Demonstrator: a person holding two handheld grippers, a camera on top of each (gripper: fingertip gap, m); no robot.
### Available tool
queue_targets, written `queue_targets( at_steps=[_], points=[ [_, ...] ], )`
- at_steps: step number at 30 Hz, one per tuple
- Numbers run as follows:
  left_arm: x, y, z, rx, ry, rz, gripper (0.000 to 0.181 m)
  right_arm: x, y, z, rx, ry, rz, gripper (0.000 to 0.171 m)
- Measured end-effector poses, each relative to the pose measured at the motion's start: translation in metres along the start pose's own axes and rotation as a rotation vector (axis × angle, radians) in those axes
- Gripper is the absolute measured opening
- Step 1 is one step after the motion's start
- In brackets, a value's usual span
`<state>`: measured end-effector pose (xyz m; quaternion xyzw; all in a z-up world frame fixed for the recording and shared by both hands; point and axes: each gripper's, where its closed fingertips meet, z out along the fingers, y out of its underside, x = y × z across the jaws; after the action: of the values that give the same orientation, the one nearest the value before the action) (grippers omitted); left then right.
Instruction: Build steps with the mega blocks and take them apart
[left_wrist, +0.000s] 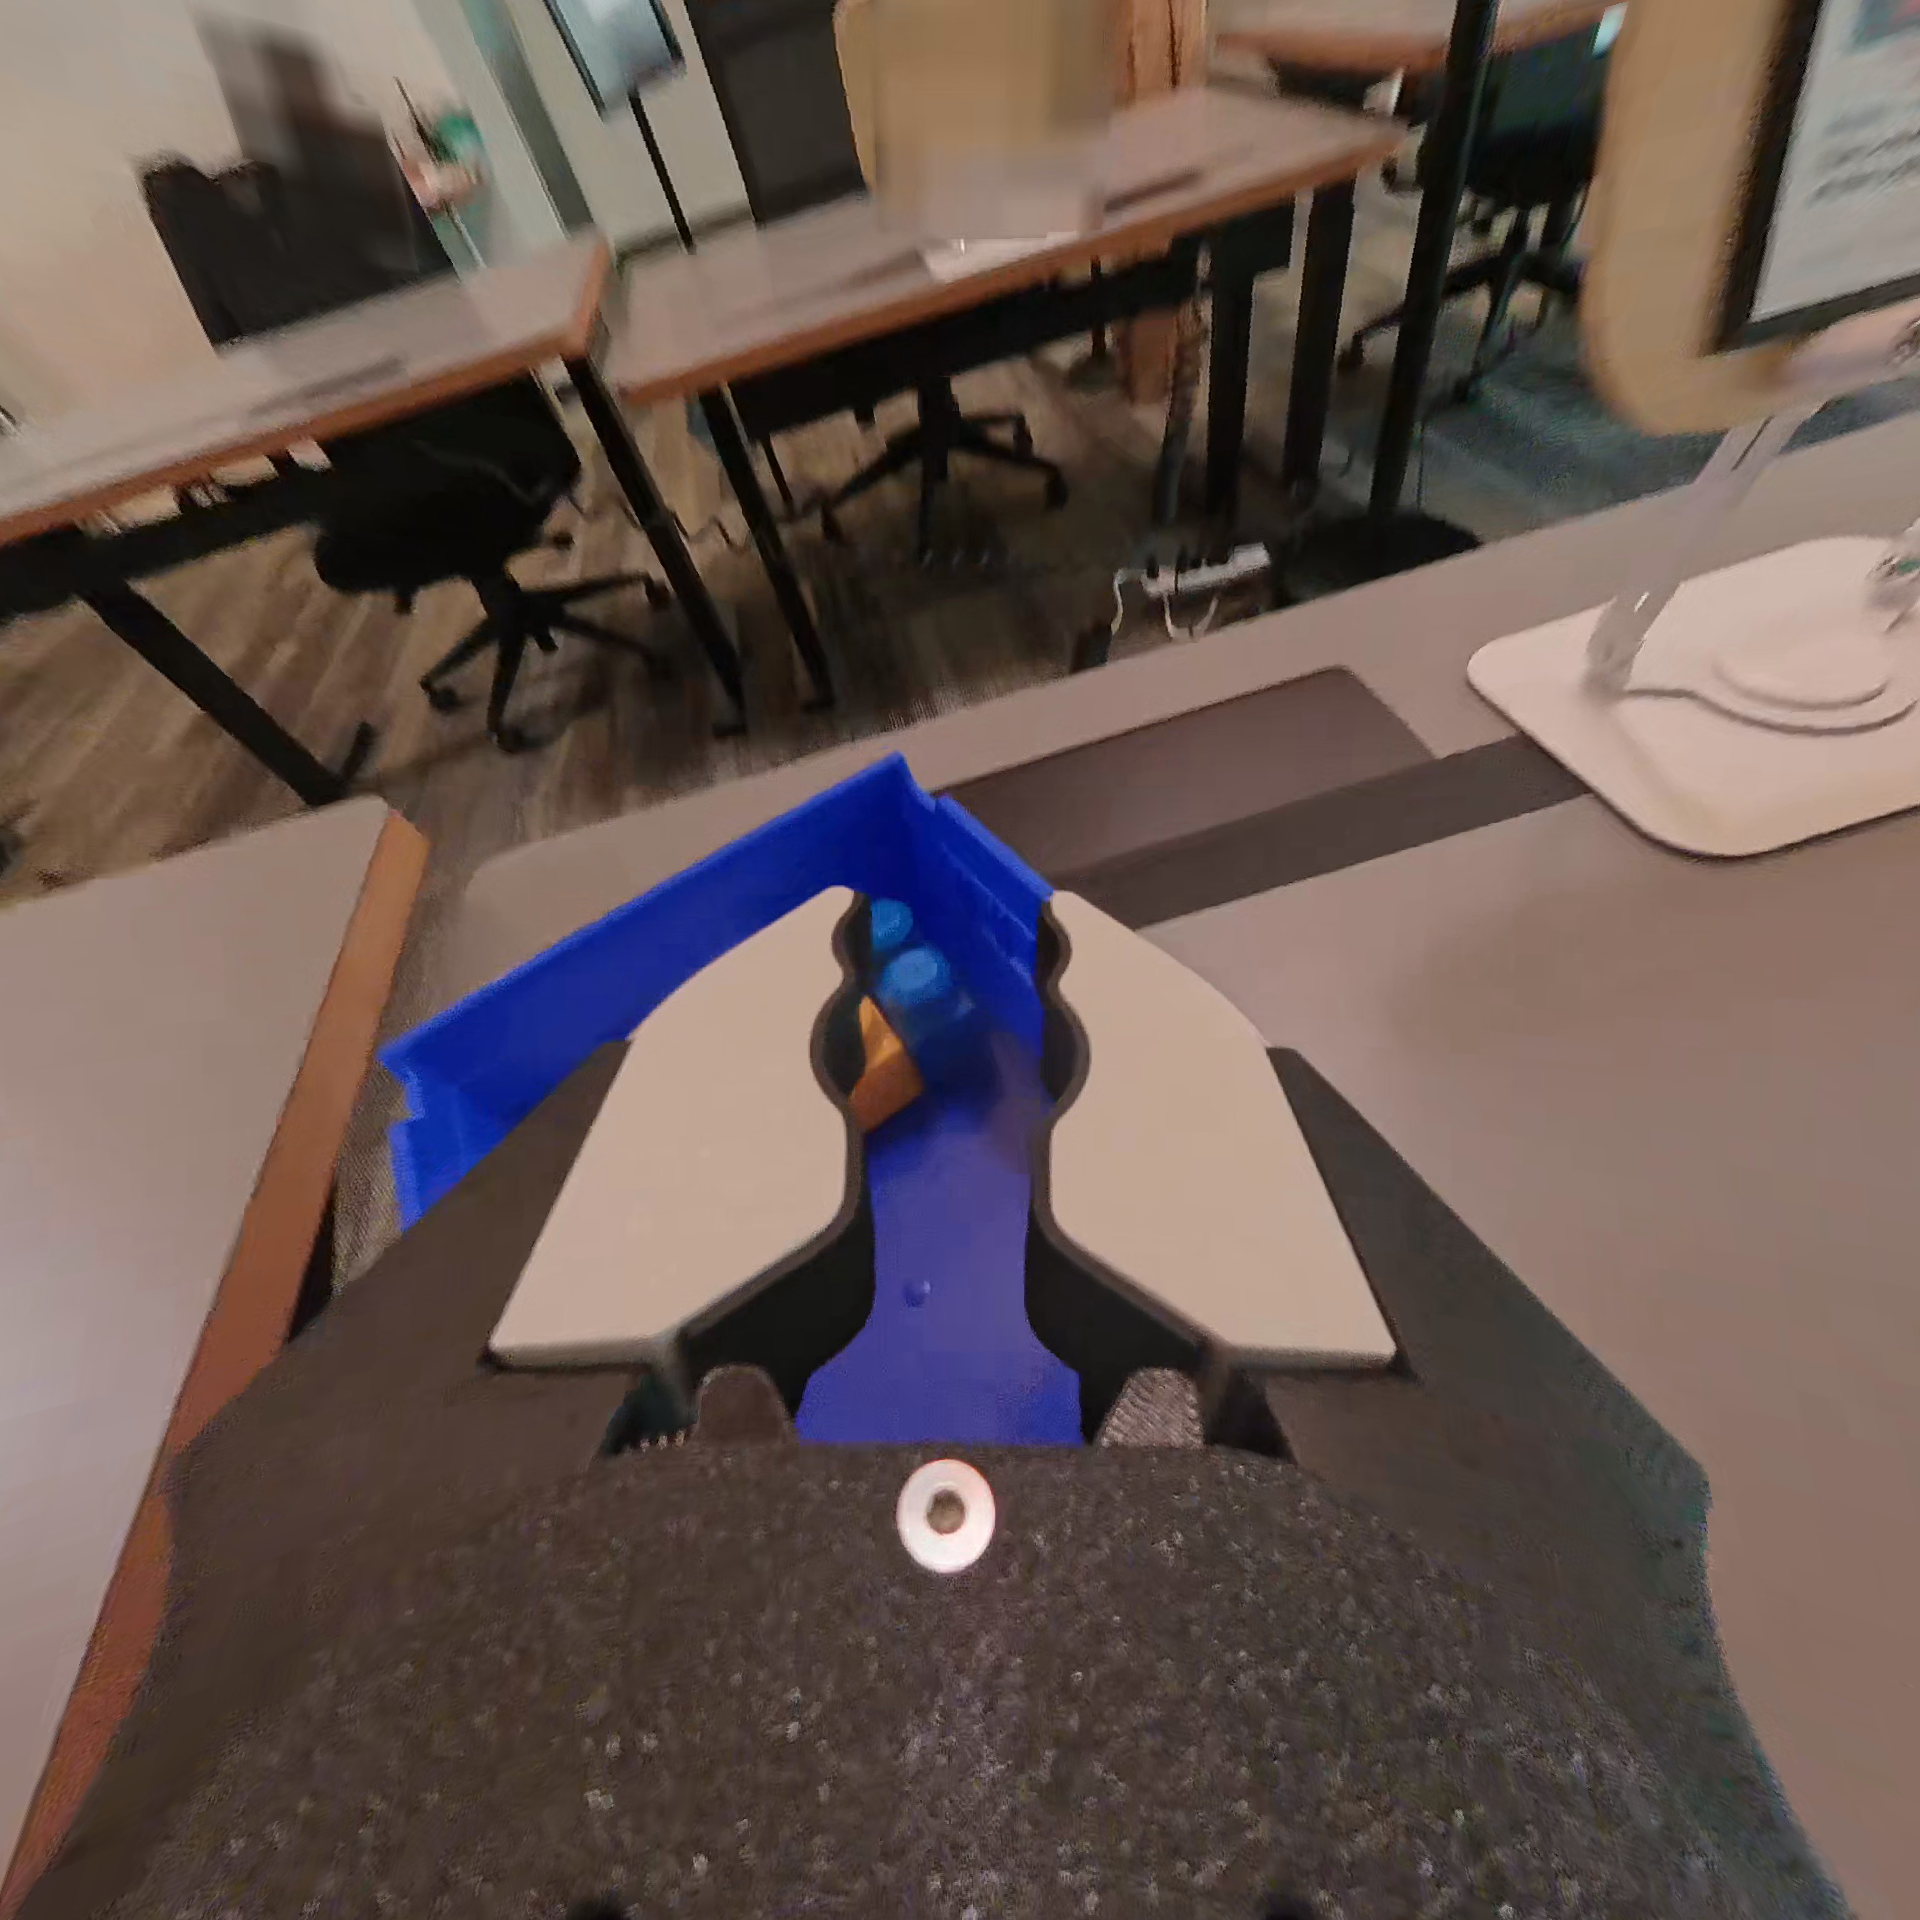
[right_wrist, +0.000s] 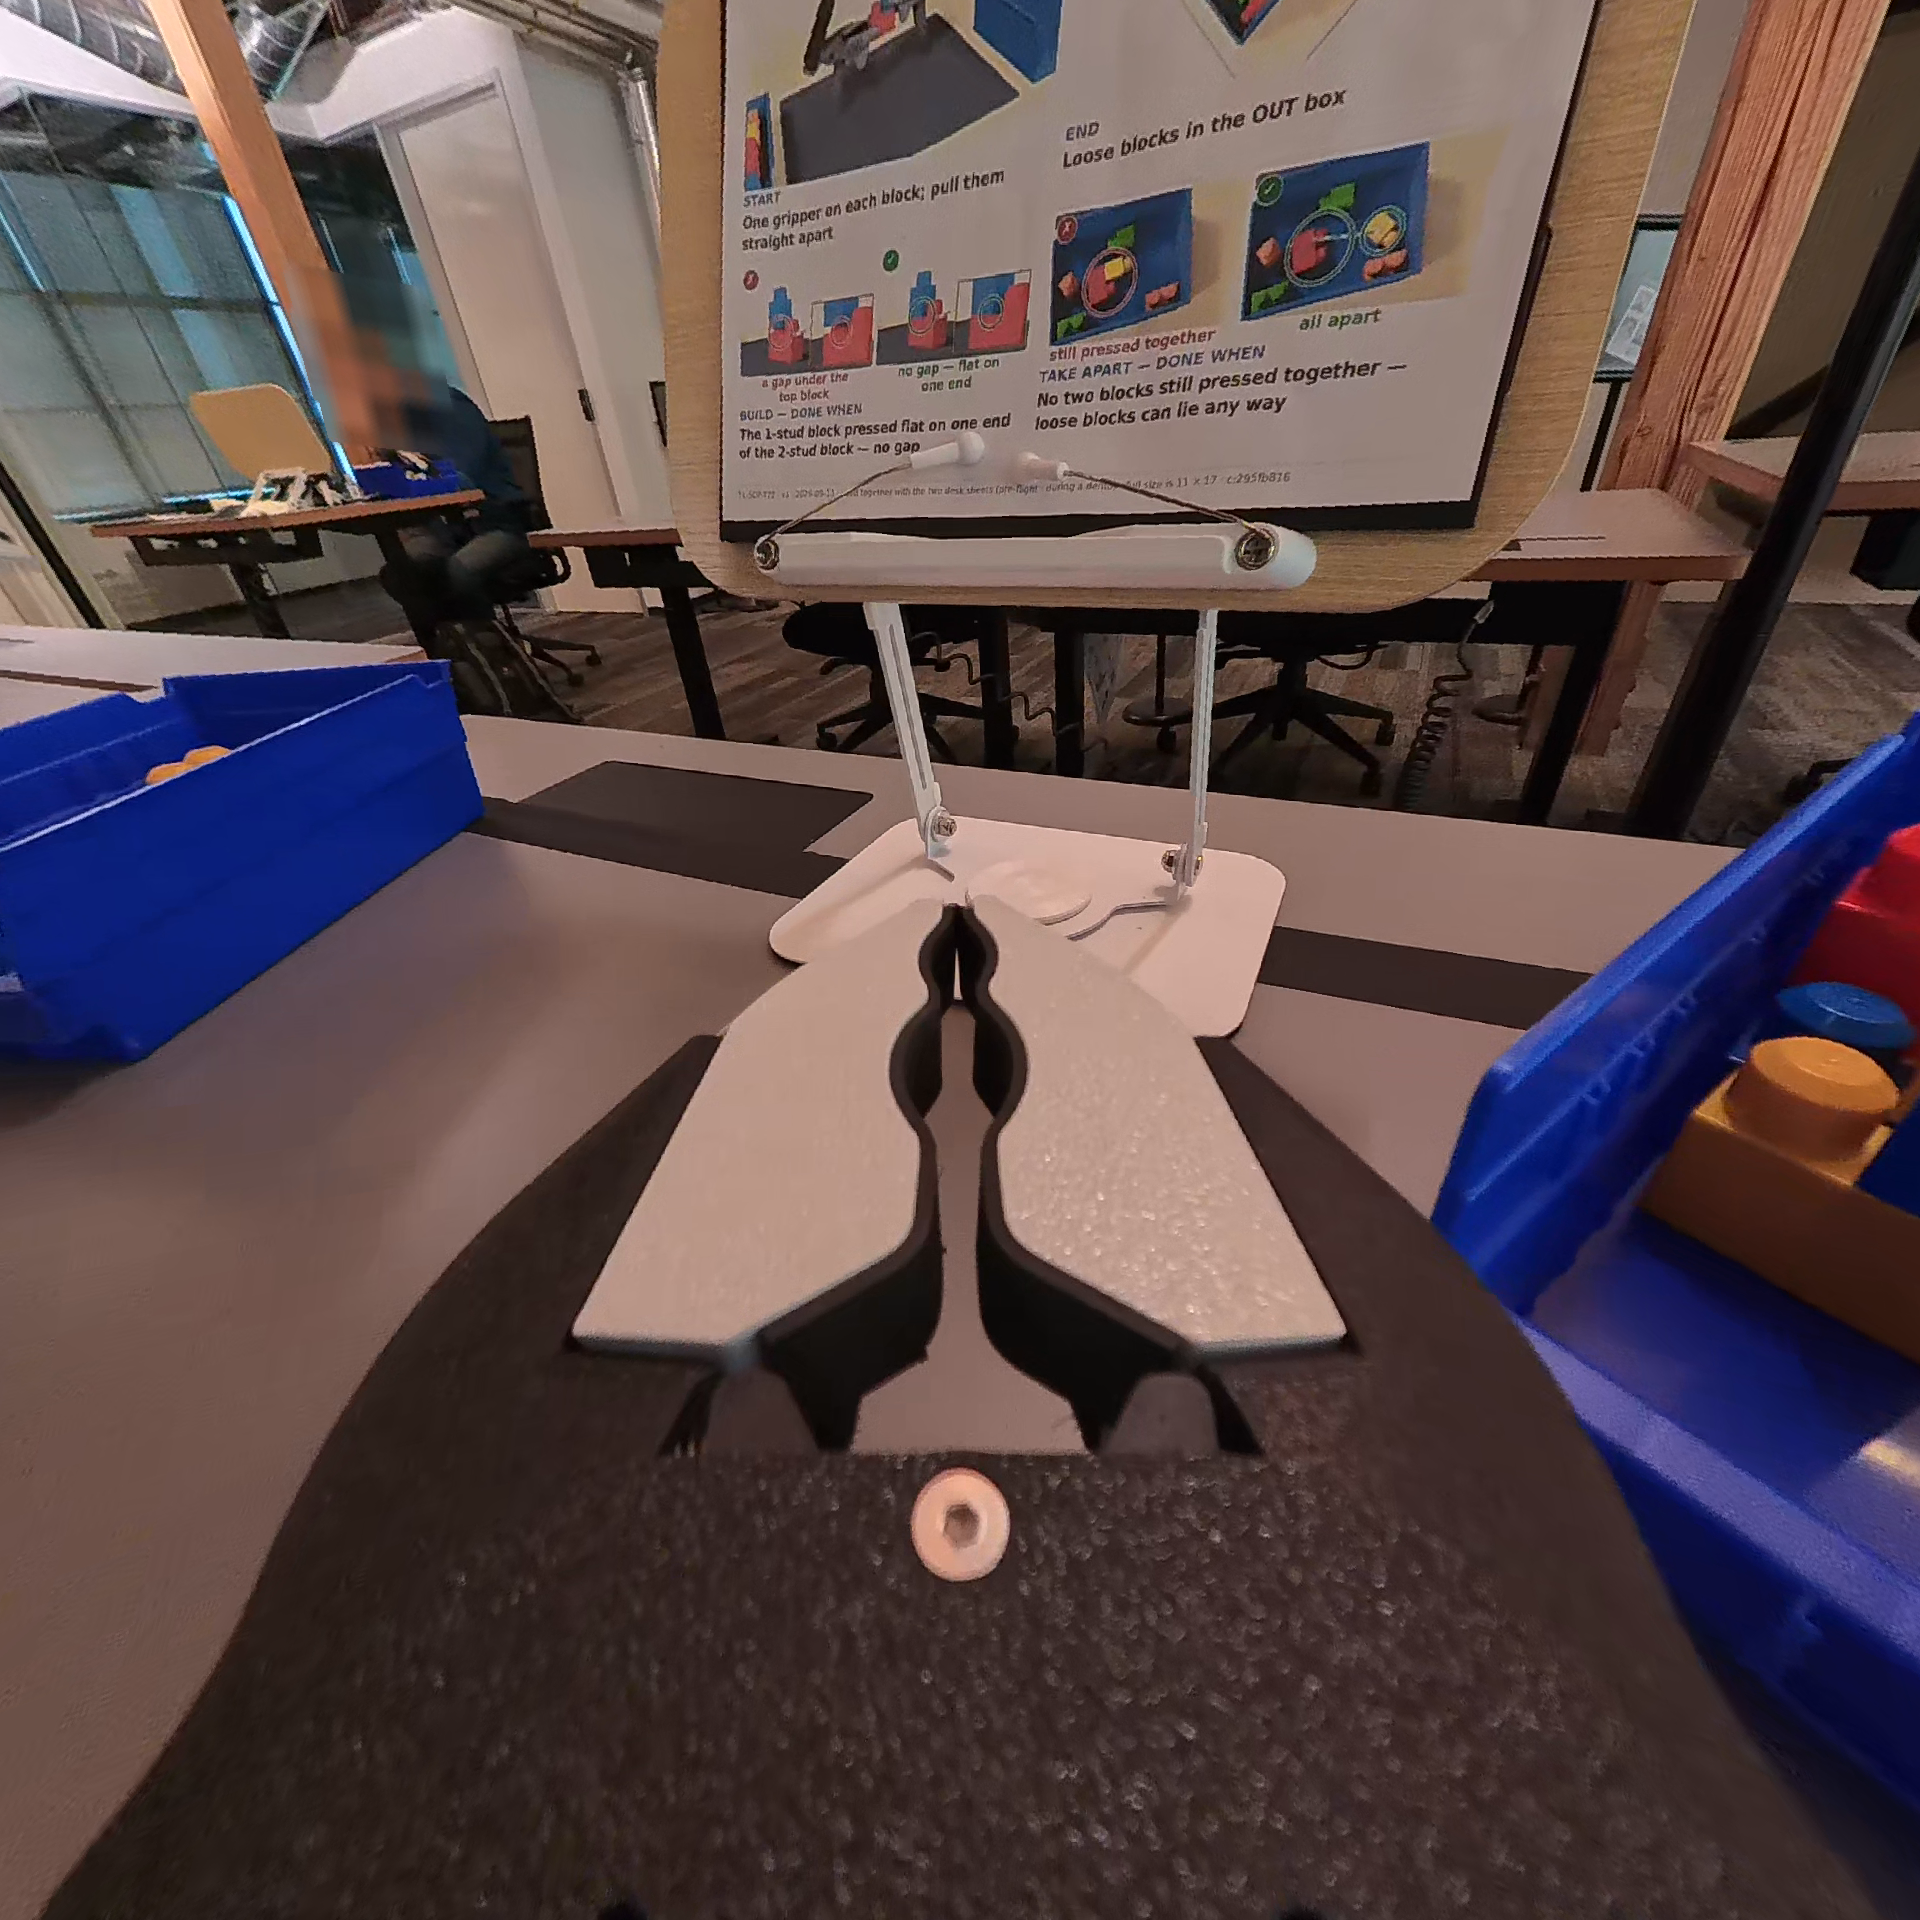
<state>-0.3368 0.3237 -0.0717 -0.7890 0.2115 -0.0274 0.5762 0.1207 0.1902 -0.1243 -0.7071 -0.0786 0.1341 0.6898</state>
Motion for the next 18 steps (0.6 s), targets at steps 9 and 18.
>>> queue_targets(
  at_steps=[9,18],
  points=[
    [-0.009,0.057,0.078,-0.309,-0.027,-0.038,0.04,0.0,0.0,0.0,0.002,-0.01,0.003,0.0],
    [-0.012,0.101,0.117,-0.497,-0.051,-0.048,0.038,0.002,-0.002,0.0,0.002,-0.025,0.017,0.0]
  ],
)
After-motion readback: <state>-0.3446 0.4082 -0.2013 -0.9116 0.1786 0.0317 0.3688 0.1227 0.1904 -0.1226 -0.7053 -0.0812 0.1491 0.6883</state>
